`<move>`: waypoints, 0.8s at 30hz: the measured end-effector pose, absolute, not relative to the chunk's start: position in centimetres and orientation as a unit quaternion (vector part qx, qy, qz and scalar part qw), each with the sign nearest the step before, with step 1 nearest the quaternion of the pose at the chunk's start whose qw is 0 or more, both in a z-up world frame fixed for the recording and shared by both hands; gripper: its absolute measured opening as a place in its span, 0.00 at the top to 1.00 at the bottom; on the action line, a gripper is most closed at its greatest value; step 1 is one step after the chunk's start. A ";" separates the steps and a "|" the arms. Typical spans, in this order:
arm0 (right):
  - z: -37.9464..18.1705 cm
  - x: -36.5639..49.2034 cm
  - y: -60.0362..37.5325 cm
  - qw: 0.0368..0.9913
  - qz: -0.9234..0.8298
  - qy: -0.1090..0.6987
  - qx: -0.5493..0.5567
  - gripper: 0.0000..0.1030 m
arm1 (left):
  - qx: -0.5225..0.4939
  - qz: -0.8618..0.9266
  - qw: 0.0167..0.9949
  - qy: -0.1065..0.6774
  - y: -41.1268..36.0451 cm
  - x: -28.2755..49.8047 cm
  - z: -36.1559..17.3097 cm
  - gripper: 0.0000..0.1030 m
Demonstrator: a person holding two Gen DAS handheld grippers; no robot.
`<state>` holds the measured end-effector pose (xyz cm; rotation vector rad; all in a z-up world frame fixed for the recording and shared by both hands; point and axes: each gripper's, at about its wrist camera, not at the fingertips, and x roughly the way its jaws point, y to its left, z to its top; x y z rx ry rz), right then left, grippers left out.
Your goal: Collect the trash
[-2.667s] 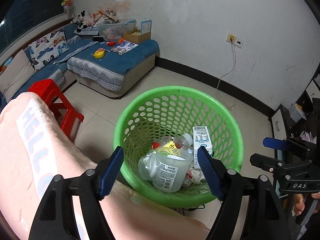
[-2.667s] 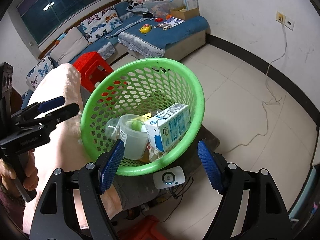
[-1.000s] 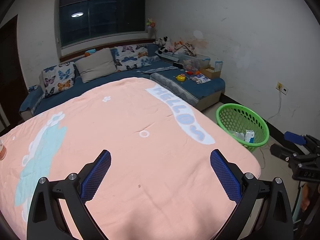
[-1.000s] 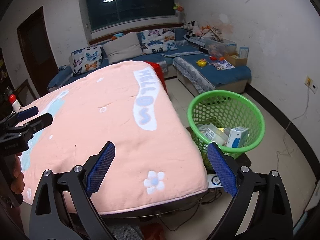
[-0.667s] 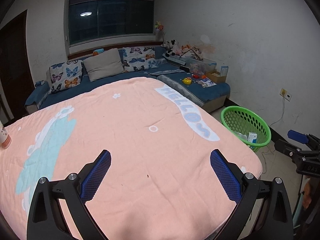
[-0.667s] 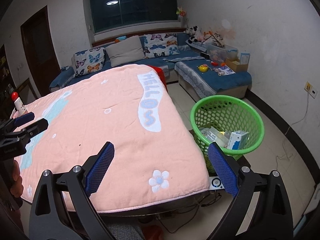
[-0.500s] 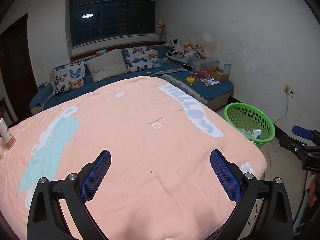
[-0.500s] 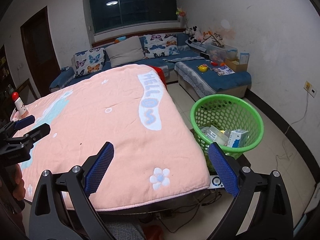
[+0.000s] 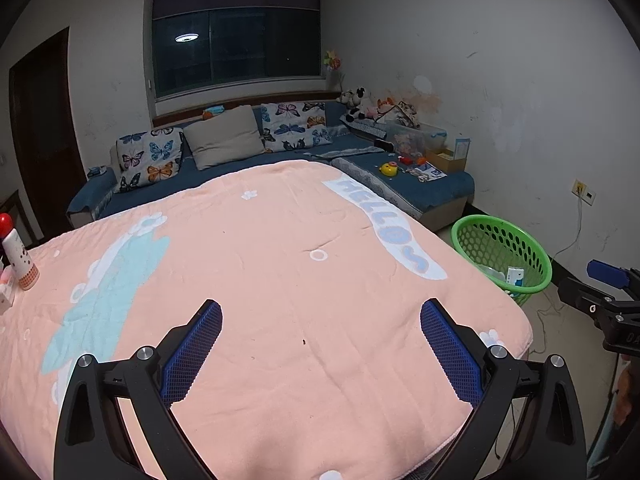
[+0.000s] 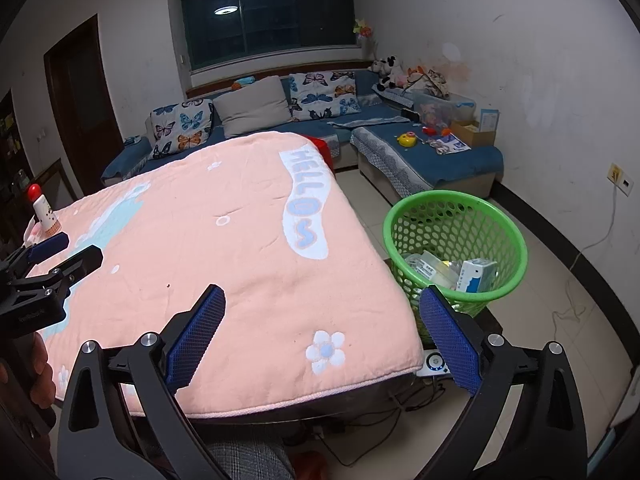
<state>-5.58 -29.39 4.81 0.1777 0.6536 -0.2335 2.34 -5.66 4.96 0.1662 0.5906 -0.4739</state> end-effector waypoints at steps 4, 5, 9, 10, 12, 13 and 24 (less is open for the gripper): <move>4.8 -5.7 -29.3 0.936 -0.115 0.319 0.088 0.04 | 0.081 -0.231 0.925 0.290 -5.7 2.3 4.8 0.07; 4.8 -5.7 -29.3 0.936 -0.116 0.319 0.088 0.04 | 0.082 -0.230 0.926 0.289 -5.7 2.2 4.8 0.07; 4.9 -5.7 -29.1 0.936 -0.115 0.320 0.086 0.04 | 0.079 -0.228 0.926 0.290 -5.5 2.2 4.7 0.07; 4.9 -5.7 -29.0 0.936 -0.115 0.321 0.085 0.04 | 0.079 -0.226 0.927 0.290 -5.5 2.2 4.7 0.07; 4.9 -5.7 -28.9 0.936 -0.114 0.320 0.085 0.04 | 0.080 -0.225 0.927 0.291 -5.4 2.1 4.6 0.07; 4.9 -5.7 -28.9 0.937 -0.114 0.320 0.086 0.04 | 0.079 -0.225 0.926 0.291 -5.3 2.1 4.5 0.07; 5.1 -5.8 -28.9 0.937 -0.117 0.319 0.087 0.04 | 0.079 -0.222 0.927 0.291 -5.2 2.0 4.4 0.07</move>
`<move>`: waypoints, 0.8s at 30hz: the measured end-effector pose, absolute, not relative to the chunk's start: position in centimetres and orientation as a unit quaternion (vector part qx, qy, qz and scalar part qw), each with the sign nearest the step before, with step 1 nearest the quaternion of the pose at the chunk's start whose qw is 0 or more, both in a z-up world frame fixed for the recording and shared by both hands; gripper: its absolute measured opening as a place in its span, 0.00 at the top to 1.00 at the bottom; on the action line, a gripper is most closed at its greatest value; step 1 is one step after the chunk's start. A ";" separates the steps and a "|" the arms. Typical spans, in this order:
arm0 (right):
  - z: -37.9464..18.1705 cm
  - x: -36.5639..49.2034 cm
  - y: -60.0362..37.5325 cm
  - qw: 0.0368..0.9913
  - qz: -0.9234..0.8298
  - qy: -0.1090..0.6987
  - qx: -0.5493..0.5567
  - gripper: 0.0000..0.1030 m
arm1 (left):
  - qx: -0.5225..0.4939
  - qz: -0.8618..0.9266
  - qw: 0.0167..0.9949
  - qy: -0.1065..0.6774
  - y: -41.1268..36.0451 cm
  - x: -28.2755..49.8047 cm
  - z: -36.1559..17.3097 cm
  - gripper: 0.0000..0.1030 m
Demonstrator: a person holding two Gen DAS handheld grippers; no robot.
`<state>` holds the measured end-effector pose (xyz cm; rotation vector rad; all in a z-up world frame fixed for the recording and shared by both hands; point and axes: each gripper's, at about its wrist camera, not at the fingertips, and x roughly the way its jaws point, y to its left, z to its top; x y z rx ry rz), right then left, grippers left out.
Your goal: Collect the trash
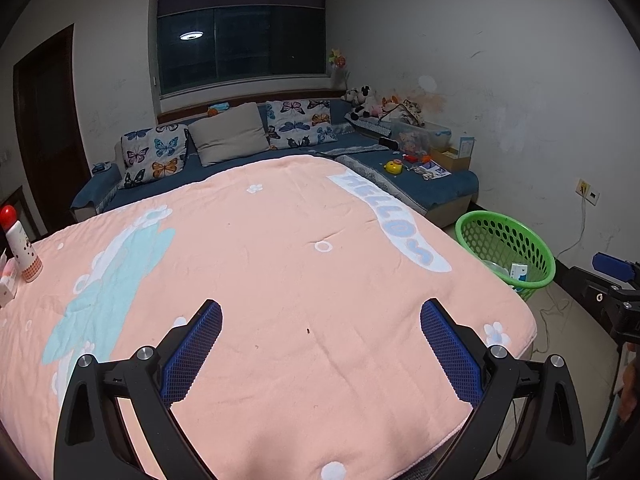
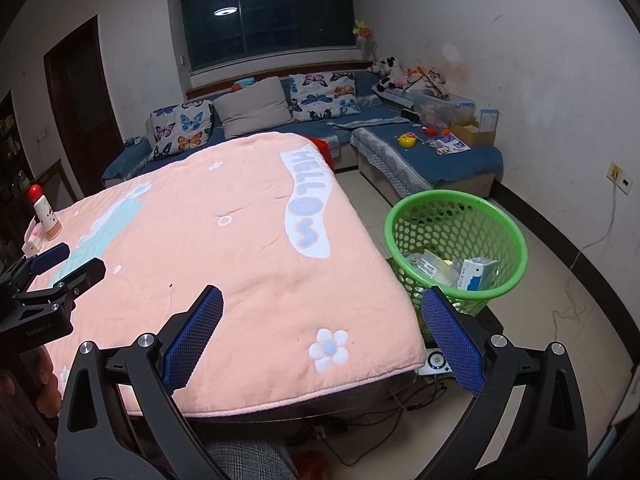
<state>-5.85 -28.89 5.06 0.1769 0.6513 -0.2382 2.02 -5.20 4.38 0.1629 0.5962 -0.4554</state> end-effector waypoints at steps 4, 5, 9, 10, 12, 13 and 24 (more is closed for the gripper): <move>5.0 -5.9 -28.9 0.937 -0.116 0.319 0.086 0.04 | 0.079 -0.223 0.927 0.291 -5.2 2.0 4.4 0.07; 5.0 -6.0 -28.9 0.937 -0.116 0.319 0.086 0.04 | 0.079 -0.223 0.927 0.291 -5.2 2.0 4.4 0.07; 5.0 -6.0 -28.8 0.937 -0.115 0.319 0.086 0.04 | 0.076 -0.223 0.927 0.293 -5.2 2.0 4.3 0.07; 5.0 -6.0 -28.8 0.937 -0.115 0.320 0.086 0.04 | 0.076 -0.223 0.927 0.293 -5.2 1.9 4.3 0.07; 5.0 -6.0 -28.7 0.937 -0.115 0.319 0.085 0.04 | 0.075 -0.223 0.927 0.293 -5.2 1.9 4.2 0.07; 5.0 -6.0 -28.8 0.936 -0.114 0.320 0.086 0.04 | 0.074 -0.223 0.927 0.293 -5.2 1.9 4.2 0.07; 5.0 -5.8 -28.7 0.936 -0.111 0.323 0.088 0.04 | 0.071 -0.218 0.927 0.296 -5.1 2.1 4.0 0.07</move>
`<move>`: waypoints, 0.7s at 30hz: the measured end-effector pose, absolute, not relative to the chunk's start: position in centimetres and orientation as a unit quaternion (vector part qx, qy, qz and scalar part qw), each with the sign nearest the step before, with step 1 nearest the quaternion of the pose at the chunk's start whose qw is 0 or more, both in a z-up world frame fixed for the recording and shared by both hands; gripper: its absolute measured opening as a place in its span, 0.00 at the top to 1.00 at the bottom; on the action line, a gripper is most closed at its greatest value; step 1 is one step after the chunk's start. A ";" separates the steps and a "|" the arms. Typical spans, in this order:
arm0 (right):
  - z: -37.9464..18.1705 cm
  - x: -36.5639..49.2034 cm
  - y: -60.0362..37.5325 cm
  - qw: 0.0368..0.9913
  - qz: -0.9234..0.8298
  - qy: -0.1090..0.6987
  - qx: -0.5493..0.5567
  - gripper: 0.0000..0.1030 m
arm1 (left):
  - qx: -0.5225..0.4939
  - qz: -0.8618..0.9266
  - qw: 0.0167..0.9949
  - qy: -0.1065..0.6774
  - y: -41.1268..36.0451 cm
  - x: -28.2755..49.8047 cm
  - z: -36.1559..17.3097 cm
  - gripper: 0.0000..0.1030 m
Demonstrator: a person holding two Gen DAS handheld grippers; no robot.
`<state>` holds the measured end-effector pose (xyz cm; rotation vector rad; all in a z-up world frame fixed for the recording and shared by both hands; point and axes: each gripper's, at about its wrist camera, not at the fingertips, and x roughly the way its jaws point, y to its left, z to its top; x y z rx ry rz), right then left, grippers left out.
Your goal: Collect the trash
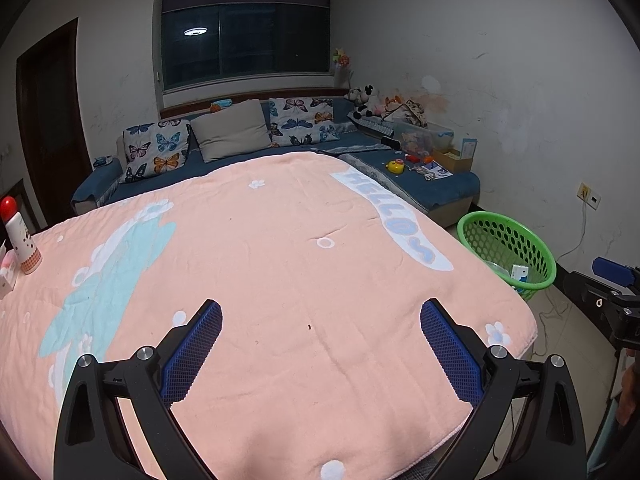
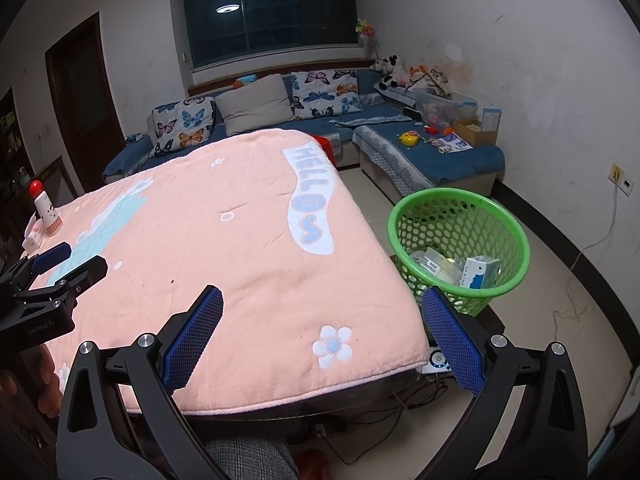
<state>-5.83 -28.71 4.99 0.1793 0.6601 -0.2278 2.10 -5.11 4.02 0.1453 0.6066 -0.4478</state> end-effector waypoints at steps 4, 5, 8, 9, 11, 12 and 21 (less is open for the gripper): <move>4.9 -5.8 -28.9 0.936 -0.110 0.324 0.089 0.04 | 0.071 -0.219 0.928 0.294 -5.1 2.1 3.9 0.07; 4.9 -5.8 -28.9 0.936 -0.110 0.324 0.089 0.04 | 0.071 -0.218 0.928 0.293 -5.1 2.1 3.9 0.07; 4.9 -5.7 -28.9 0.935 -0.110 0.324 0.090 0.04 | 0.070 -0.214 0.930 0.290 -4.9 2.0 3.9 0.07; 4.8 -5.7 -29.0 0.935 -0.110 0.324 0.090 0.04 | 0.070 -0.213 0.930 0.290 -4.9 2.0 3.9 0.07; 4.8 -5.7 -29.0 0.935 -0.110 0.324 0.091 0.04 | 0.070 -0.212 0.930 0.291 -4.9 2.1 3.9 0.07; 4.8 -5.7 -29.0 0.935 -0.110 0.323 0.091 0.04 | 0.070 -0.212 0.930 0.292 -4.9 2.1 3.9 0.07; 4.5 -5.7 -29.0 0.935 -0.110 0.325 0.090 0.04 | 0.065 -0.213 0.927 0.303 -5.0 2.6 3.7 0.07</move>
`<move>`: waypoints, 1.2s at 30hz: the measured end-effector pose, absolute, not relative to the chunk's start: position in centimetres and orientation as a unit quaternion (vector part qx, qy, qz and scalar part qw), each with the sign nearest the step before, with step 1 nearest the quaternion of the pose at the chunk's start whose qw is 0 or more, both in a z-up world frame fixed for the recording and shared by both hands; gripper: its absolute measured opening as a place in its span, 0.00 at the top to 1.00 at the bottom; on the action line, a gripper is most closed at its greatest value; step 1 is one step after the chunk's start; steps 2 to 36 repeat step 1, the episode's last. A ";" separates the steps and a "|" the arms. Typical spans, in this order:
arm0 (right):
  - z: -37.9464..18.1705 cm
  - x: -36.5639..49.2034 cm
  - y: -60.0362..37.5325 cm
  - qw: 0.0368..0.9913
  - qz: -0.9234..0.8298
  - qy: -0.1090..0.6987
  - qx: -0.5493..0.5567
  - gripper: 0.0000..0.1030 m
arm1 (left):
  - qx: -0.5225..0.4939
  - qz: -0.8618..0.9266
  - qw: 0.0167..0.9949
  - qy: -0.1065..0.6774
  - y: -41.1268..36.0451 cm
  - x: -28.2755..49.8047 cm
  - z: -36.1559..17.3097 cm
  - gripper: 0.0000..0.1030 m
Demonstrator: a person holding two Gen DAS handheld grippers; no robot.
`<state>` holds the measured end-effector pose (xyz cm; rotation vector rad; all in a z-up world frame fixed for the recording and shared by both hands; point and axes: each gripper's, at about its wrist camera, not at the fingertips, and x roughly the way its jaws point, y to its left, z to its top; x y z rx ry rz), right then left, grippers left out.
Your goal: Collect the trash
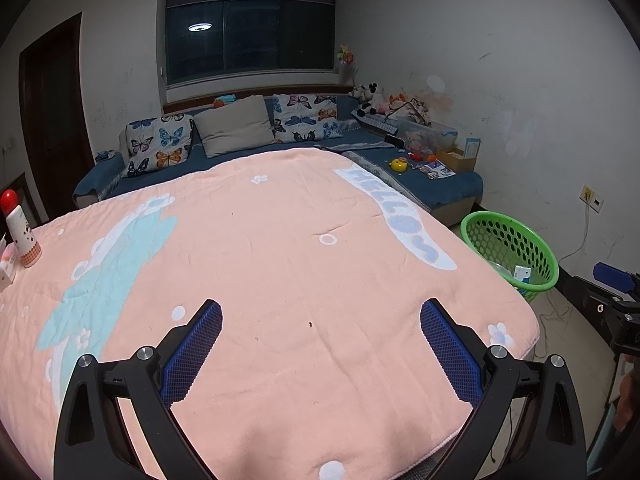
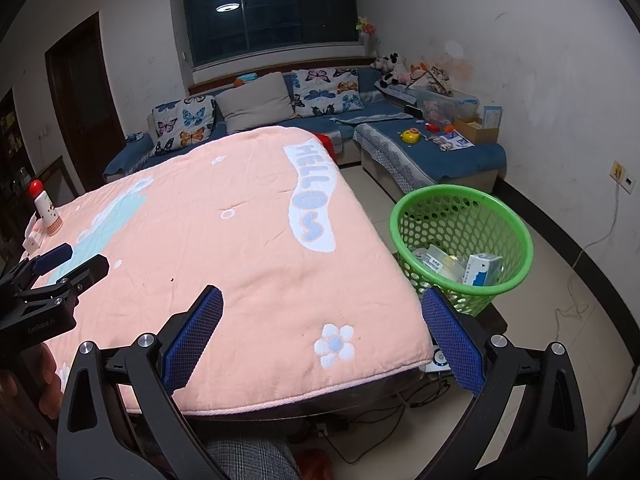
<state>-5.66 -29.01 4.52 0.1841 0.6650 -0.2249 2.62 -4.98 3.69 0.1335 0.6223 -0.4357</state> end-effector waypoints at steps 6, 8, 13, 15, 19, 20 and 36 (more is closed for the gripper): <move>4.5 -5.7 -29.0 0.935 -0.109 0.325 0.090 0.04 | 0.066 -0.213 0.927 0.304 -5.0 2.6 3.7 0.07; 4.5 -5.7 -29.0 0.935 -0.109 0.325 0.090 0.04 | 0.066 -0.213 0.927 0.304 -5.0 2.6 3.7 0.07; 4.5 -5.7 -29.0 0.935 -0.109 0.325 0.090 0.04 | 0.066 -0.213 0.927 0.304 -5.0 2.6 3.7 0.07; 4.5 -5.7 -29.0 0.935 -0.109 0.325 0.090 0.04 | 0.066 -0.213 0.927 0.304 -5.0 2.6 3.7 0.07; 4.5 -5.7 -29.0 0.935 -0.109 0.325 0.090 0.04 | 0.066 -0.213 0.927 0.304 -5.0 2.6 3.7 0.07; 4.5 -5.7 -29.0 0.935 -0.109 0.325 0.090 0.04 | 0.066 -0.213 0.927 0.304 -5.0 2.6 3.7 0.07; 4.5 -5.7 -29.0 0.935 -0.109 0.325 0.090 0.04 | 0.066 -0.213 0.927 0.304 -5.0 2.6 3.7 0.07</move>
